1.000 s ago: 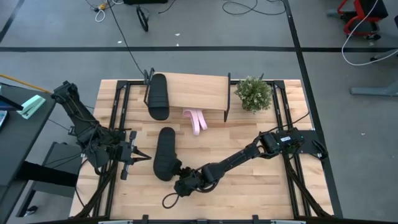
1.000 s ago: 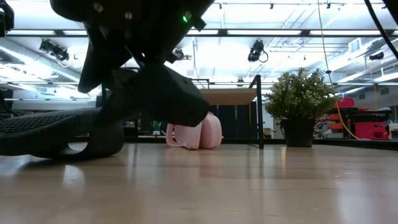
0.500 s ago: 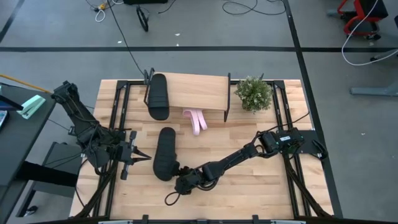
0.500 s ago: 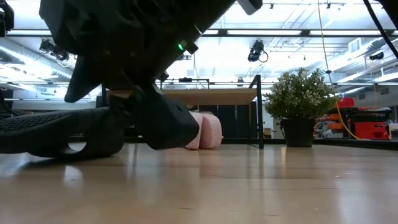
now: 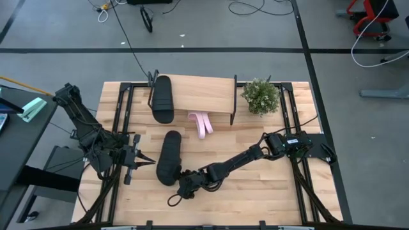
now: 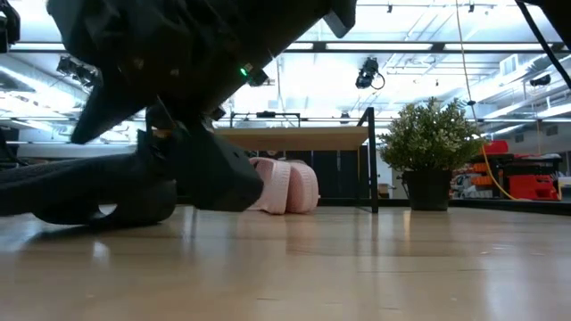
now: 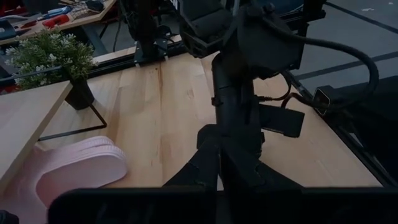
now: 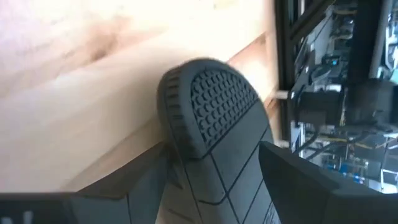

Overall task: Pick and place slides into the shelf
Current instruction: Put the black slide on the shelf

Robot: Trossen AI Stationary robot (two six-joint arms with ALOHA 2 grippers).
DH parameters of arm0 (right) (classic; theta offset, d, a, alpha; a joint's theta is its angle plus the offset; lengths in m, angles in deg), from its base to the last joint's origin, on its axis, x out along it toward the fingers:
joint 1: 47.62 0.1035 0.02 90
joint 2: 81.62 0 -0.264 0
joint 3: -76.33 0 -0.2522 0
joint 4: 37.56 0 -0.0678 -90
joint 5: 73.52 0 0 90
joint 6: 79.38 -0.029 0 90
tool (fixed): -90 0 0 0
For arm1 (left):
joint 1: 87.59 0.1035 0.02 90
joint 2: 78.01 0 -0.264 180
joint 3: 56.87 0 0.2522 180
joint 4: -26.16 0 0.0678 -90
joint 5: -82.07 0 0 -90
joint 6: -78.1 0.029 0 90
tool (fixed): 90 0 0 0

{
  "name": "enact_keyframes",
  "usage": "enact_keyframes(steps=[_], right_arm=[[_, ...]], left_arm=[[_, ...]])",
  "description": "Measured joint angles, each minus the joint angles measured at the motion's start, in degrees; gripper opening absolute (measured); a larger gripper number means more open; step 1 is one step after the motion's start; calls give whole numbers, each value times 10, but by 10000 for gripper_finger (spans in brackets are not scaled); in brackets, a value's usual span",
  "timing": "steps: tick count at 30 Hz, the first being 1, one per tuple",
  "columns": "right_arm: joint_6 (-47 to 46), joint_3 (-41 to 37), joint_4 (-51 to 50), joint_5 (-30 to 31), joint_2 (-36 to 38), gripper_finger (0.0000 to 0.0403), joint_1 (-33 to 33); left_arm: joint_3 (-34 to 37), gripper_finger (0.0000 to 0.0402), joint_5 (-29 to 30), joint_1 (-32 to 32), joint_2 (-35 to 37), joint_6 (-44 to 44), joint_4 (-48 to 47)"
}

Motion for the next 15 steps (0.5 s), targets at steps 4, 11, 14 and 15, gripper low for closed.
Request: enact_keyframes(steps=[4,11,14,15], right_arm=[[-27,0,1,-29,0,258,-7],[-70,0,4,-63,-1,232,-28],[-56,1,7,-84,-7,226,-33],[-55,1,11,-90,-13,226,-35]], left_arm=[[0,19,0,0,0,0,0],[0,12,0,0,0,0,0],[0,14,0,0,0,0,0],[0,15,0,0,0,0,1]])
